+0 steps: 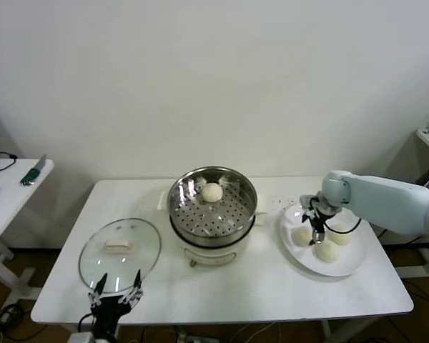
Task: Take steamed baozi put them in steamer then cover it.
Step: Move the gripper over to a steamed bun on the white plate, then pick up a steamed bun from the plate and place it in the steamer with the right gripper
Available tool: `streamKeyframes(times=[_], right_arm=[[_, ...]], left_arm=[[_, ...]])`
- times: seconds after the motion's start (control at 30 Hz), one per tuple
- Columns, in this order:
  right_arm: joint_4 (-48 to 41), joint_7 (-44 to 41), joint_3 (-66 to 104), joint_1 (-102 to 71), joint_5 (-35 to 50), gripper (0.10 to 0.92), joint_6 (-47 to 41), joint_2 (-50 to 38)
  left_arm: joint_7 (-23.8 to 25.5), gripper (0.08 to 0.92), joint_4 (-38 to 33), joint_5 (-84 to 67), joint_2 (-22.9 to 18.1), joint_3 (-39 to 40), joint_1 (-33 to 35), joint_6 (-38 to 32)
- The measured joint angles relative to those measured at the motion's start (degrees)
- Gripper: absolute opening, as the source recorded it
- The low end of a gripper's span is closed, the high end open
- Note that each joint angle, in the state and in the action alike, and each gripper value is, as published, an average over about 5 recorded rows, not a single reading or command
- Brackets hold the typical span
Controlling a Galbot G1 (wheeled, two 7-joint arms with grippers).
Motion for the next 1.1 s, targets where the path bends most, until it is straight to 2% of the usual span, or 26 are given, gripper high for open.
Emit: streamKeyframes(times=[0.37, 0.73, 1.1], right_arm=[[-1.10, -0.83, 1.56, -1.41, -0.74, 0.727, 0.16, 0.28], [0.81, -2.86, -0.23, 2.34, 1.64, 0.721, 0.87, -0.66], [8.77, -6.16, -10.14, 21.25, 10.15, 0.721, 0.91, 0.43]], left_arm=[[-0.05, 0.823, 0.00, -0.01, -0.06, 0.10, 0.00, 0.17], [-0.13, 0.823, -0.34, -0.02, -0.08, 0.18, 0.02, 0.16], [-0.11, 0.823, -1.17, -0.03, 0.32, 0.69, -0.47, 0.28]])
